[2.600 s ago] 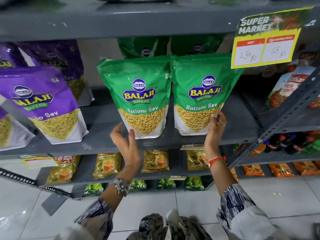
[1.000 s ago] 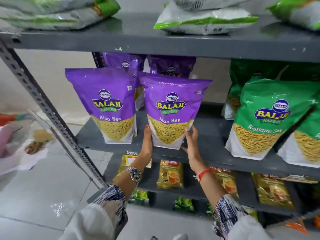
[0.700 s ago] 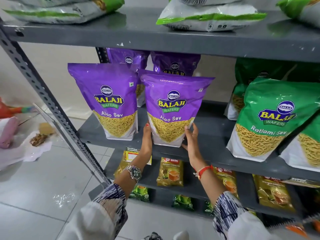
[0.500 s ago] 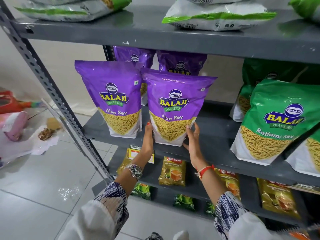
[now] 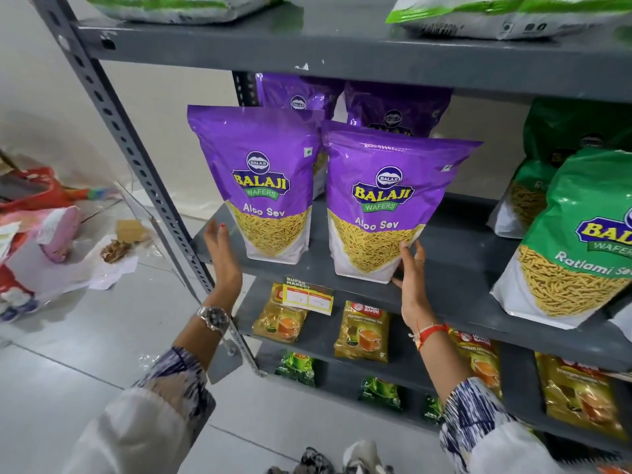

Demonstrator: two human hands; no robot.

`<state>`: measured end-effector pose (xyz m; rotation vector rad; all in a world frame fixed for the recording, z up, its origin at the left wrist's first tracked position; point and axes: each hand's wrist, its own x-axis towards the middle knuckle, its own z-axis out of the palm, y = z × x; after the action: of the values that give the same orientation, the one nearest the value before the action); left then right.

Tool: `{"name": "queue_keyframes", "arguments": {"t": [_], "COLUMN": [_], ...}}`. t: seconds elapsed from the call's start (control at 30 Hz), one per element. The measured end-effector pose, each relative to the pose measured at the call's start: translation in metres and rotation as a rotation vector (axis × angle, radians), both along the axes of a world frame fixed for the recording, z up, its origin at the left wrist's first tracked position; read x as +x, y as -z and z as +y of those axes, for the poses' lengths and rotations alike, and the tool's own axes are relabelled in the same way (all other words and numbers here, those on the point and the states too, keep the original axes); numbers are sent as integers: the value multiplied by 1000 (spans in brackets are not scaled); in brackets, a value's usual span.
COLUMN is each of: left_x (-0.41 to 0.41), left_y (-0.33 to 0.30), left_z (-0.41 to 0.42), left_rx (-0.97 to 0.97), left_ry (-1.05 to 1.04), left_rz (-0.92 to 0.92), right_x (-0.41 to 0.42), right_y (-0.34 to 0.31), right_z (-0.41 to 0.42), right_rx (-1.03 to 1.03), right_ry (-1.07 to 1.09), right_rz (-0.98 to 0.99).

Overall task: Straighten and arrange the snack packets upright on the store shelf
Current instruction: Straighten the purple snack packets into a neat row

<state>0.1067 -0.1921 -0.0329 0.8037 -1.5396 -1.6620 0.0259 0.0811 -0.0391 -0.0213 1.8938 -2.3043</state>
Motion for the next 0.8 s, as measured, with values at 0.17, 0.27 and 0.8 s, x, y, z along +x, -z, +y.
{"name": "queue_keyframes", "arguments": {"t": [0.17, 0.27, 0.8], "left_x": [-21, -24, -26], "left_y": [14, 19, 18], "left_z": [-18, -13, -14], "left_rx": [69, 63, 73], "left_ry": [294, 276, 266], "left_rz": [-24, 24, 64], "right_x": [2, 3, 9], "right_y": [1, 0, -6], "right_z": [-5, -7, -16], "right_rx": [20, 27, 42], "right_ry": [41, 41, 13], "right_rz": [13, 13, 7]}}
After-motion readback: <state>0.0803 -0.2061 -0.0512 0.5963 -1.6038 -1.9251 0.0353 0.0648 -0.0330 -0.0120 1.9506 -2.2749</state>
